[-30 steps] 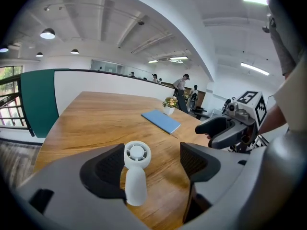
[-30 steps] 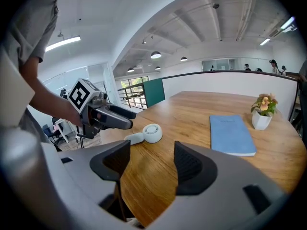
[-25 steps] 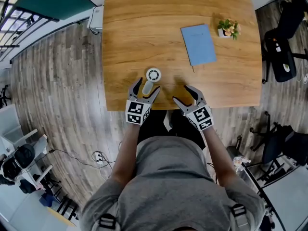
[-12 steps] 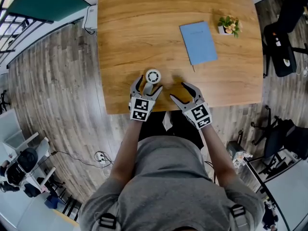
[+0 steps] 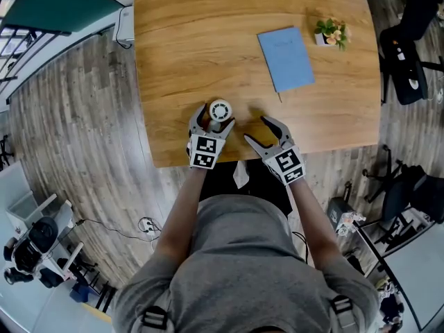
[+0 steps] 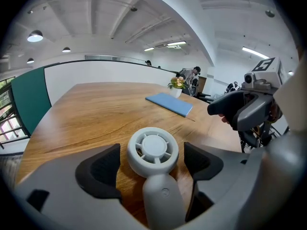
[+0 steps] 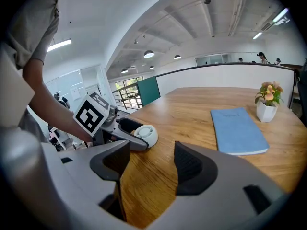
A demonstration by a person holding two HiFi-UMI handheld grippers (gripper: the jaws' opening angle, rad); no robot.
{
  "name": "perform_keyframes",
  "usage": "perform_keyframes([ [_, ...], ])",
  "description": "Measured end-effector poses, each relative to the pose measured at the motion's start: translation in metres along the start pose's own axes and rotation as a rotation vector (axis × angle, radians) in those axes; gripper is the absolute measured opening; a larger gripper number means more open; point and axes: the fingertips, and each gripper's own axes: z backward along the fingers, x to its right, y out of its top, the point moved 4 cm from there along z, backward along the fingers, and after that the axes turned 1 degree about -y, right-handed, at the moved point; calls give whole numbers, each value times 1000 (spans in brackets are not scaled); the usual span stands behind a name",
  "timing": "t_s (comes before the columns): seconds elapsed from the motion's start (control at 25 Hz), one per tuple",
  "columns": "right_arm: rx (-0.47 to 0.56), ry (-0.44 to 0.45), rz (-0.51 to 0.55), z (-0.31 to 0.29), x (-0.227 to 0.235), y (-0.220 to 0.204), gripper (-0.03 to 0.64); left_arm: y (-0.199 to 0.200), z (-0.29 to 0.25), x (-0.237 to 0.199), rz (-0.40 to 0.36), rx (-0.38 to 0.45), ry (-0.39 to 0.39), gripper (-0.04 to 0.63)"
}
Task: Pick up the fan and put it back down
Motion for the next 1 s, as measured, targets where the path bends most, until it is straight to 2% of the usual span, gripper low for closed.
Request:
perform_keyframes([
  [0.16,0,-6,-6,-3,0,1,298,-1,-4,-5,-27,-8,38,403],
  [0.36,1,-18,-10,-6,2,1,298,-5,-12,-1,-43,-27,4,403],
  [0.6,16,-45,-20,-4,4,-1,298,-9,-18,6,-124,-80,14,402],
  [0.92,16,-56,-34,9,1,-11,295,-10,-16,8,-142,-84,21,397],
  [1.0,5,-52,-35,11,2,-14,295,-9,-16,9,-140,-91,11,379],
])
